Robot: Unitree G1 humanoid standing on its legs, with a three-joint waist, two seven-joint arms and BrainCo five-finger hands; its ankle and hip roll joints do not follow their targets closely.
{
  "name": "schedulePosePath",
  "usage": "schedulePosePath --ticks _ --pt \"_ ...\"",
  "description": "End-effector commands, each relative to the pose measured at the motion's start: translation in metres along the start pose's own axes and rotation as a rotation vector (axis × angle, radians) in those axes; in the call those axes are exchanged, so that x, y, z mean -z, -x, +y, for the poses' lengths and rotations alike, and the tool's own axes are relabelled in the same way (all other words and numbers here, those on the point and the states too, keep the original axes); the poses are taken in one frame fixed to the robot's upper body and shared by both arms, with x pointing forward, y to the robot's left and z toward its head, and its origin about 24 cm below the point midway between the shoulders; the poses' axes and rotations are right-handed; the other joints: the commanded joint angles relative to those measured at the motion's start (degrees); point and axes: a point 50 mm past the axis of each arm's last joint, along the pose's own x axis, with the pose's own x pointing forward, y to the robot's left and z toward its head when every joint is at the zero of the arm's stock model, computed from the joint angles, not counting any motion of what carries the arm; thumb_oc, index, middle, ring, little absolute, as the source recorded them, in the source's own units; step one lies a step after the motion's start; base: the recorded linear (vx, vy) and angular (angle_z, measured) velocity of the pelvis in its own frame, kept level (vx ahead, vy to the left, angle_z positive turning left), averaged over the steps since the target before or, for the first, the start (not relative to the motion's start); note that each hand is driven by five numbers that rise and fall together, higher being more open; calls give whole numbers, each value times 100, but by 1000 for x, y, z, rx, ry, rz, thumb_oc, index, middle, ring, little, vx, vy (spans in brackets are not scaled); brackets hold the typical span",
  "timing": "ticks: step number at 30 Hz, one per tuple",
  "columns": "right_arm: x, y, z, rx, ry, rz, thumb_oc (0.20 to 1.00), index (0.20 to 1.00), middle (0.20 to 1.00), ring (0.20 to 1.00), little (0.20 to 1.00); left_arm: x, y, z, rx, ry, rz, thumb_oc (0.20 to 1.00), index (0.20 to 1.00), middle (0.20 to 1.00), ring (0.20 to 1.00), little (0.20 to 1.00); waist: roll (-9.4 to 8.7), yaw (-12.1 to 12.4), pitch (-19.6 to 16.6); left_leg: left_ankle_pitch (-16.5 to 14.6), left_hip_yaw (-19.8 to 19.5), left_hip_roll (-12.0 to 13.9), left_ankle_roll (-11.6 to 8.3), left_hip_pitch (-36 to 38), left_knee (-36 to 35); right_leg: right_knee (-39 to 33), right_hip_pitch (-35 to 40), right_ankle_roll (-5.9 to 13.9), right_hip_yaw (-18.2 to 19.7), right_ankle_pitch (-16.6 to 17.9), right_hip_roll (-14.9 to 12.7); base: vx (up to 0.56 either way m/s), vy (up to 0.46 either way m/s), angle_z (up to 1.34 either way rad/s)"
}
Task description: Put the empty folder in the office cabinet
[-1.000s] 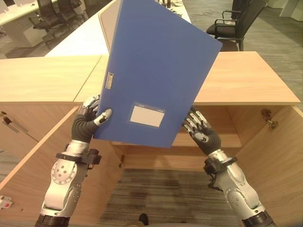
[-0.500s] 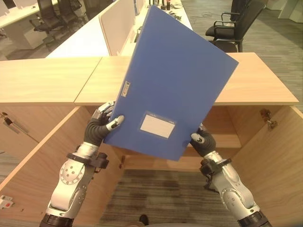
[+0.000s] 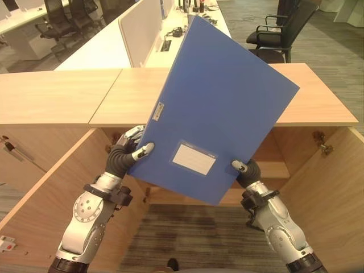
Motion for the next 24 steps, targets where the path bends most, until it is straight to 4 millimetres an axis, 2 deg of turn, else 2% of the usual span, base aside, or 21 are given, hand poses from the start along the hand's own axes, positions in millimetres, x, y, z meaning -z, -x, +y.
schedulePosePath --ticks 1,17,18,19,20,24 --pt "-31 -27 15 -121 -6 -167 1000 1000 1000 1000 1000 -16 -6 7 95 -68 -44 200 200 200 200 200 -280 40 -98 -657 -36 113 -159 442 73 29 90 562 325 -195 -528 0 0 0" --pt "-39 -19 5 -139 64 -140 1000 1000 1000 1000 1000 -23 6 27 125 -209 29 200 200 200 200 200 -311 72 -98 -653 -35 99 -163 409 73 31 44 593 327 -173 -531 0 0 0" --pt "-39 -18 5 -138 55 -140 799 799 799 799 799 -23 6 28 121 -213 29 200 200 200 200 200 -311 74 -97 -653 -33 98 -163 410 73 32 37 594 329 -171 -533 0 0 0" --pt "-39 -18 5 -138 54 -140 398 398 398 398 398 -23 6 28 121 -213 29 200 200 200 200 200 -311 74 -98 -652 -32 98 -163 410 73 32 37 594 329 -170 -533 0 0 0" --pt "-38 -18 4 -138 48 -136 200 200 200 200 200 -23 6 28 123 -213 31 200 200 200 200 200 -313 76 -100 -651 -33 95 -161 408 73 31 38 593 333 -168 -535 0 0 0" --pt "-37 -18 8 -167 59 -122 200 200 200 200 200 -24 5 27 119 -216 15 200 200 200 200 200 -324 71 -105 -652 -38 88 -158 406 73 26 38 591 334 -171 -530 0 0 0"
